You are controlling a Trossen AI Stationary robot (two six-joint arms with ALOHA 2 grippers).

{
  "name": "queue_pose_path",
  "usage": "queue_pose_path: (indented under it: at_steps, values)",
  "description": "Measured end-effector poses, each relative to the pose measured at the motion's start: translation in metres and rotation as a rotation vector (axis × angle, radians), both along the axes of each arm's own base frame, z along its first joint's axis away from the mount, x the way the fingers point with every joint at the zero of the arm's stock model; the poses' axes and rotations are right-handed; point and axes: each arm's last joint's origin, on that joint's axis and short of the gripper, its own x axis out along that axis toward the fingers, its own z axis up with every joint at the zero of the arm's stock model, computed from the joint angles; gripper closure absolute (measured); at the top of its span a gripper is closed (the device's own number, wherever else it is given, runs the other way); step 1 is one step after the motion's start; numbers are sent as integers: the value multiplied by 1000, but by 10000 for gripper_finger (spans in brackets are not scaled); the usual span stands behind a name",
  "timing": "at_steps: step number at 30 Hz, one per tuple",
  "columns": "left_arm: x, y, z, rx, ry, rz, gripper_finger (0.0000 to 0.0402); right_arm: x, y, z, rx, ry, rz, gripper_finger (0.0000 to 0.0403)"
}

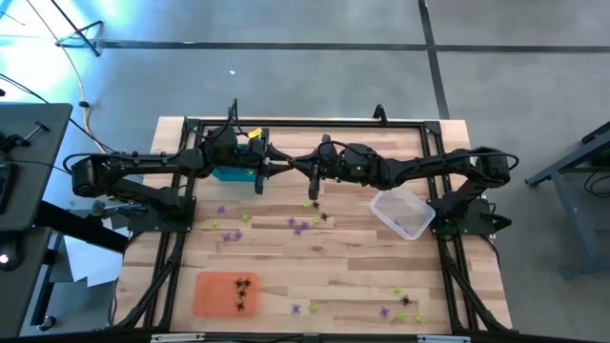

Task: Sort Halloween decoration
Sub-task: Put the green spider toy into the blue bin

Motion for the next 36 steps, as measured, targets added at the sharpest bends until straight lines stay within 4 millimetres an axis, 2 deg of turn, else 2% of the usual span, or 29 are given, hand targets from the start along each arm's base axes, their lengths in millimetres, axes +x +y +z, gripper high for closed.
queue_pose_path:
  at_steps: [6, 13, 22, 25, 32, 36]
  values:
    - [0, 0, 0, 1, -2, 2, 316, 0, 0, 0, 3, -2, 0, 389]
    - [0, 0, 0, -1, -2, 3, 393, 0, 0, 0, 3, -5, 0, 389]
    - [0, 0, 0, 0, -2, 2, 401, 0, 0, 0, 2, -5, 0, 385]
    - [0, 0, 0, 0, -2, 3, 401, 0, 0, 0, 2, -4, 2, 366]
    - [0, 0, 0, 0, 1, 7, 401, 0, 0, 0, -23, 2, 9, 278]
    - [0, 0, 0, -1, 1, 7, 401, -2, 1, 2, -22, 14, 9, 243]
